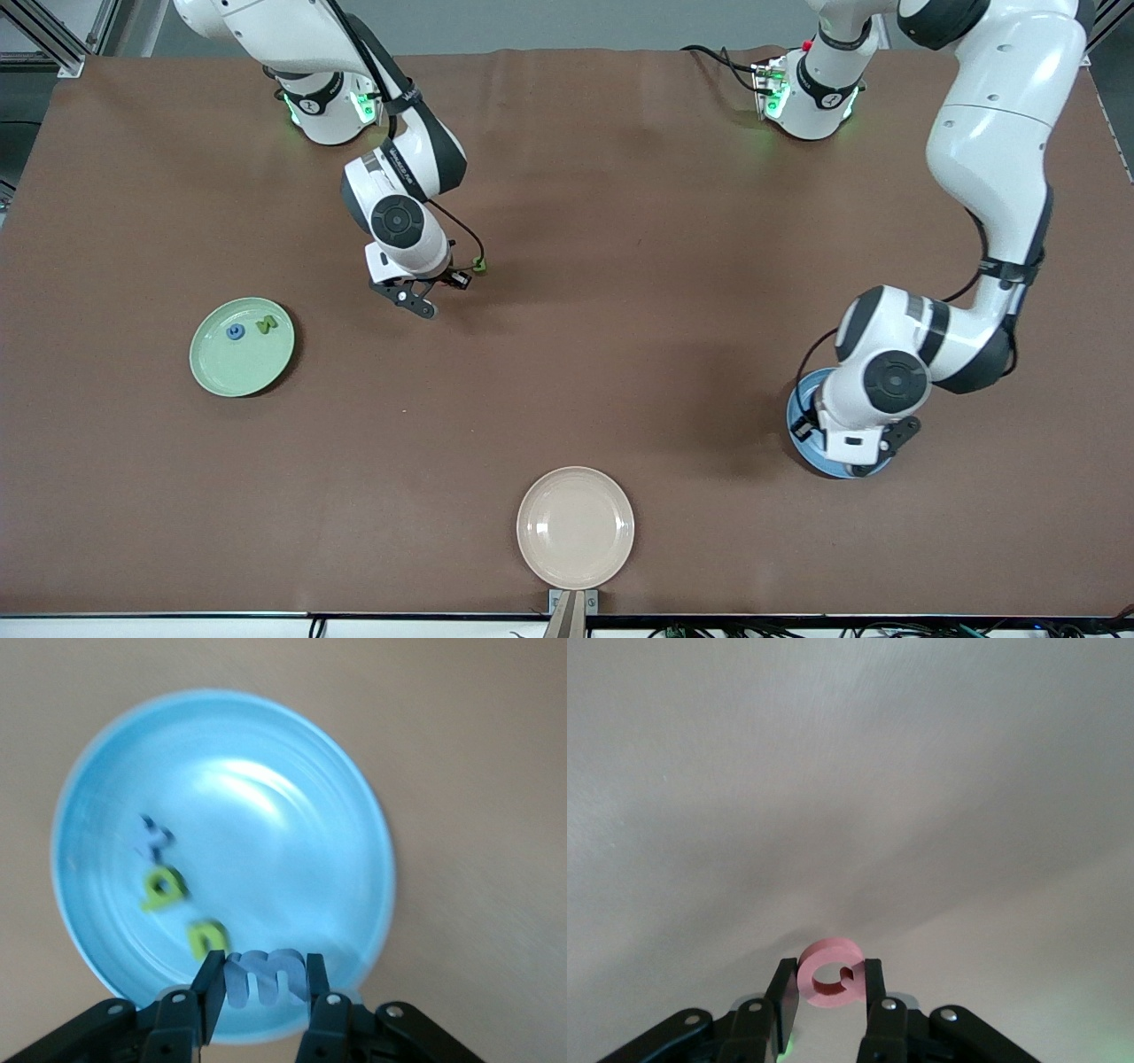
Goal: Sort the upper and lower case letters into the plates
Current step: 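Place the m in the blue plate while the right gripper carries the Q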
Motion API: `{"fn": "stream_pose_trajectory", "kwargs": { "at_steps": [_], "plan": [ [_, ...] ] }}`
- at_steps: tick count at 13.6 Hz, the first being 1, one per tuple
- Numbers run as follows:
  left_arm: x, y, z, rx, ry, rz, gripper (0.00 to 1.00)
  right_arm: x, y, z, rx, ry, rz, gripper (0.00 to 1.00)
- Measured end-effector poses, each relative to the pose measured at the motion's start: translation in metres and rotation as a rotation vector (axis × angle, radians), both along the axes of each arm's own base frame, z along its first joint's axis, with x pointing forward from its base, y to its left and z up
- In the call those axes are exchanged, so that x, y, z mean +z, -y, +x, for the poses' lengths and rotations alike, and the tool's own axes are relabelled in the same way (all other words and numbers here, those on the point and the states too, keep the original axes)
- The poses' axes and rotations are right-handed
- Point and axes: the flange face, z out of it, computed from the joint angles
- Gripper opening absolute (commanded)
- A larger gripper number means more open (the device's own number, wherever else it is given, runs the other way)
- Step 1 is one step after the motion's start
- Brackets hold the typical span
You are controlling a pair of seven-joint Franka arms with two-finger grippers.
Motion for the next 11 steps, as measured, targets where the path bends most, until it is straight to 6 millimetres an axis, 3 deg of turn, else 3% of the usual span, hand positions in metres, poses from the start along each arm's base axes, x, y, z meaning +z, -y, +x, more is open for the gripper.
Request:
{"fn": "stream_pose_trajectory", "kwargs": {
  "at_steps": [2, 4, 5, 8, 11],
  "plan": [
    [-0.001, -0.011, 0.001, 0.001, -0.005, -0.002, 0.09, 0.029, 0.042, 0.022, 0.080, -0.009, 0.035, 0.18],
    [-0.003, -0.004, -0.002, -0.010, -0.010, -0.003, 0.17, 0.055, 0.106, 0.047, 0.184, -0.004, 0.069, 0.18],
    [-0.006, 0.000, -0.003, -0.015, -0.013, -0.003, 0.30, 0.065, 0.141, 0.057, 0.236, 0.007, 0.067, 0.18],
    [-0.012, 0.003, -0.004, -0.019, -0.021, -0.005, 0.98, 0.074, 0.232, 0.075, 0.356, 0.016, 0.056, 0.18],
    [-0.004, 0.003, 0.002, -0.015, 0.000, -0.010, 1.00, 0.076, 0.306, 0.082, 0.454, 0.056, 0.083, 0.18]
  ]
}}
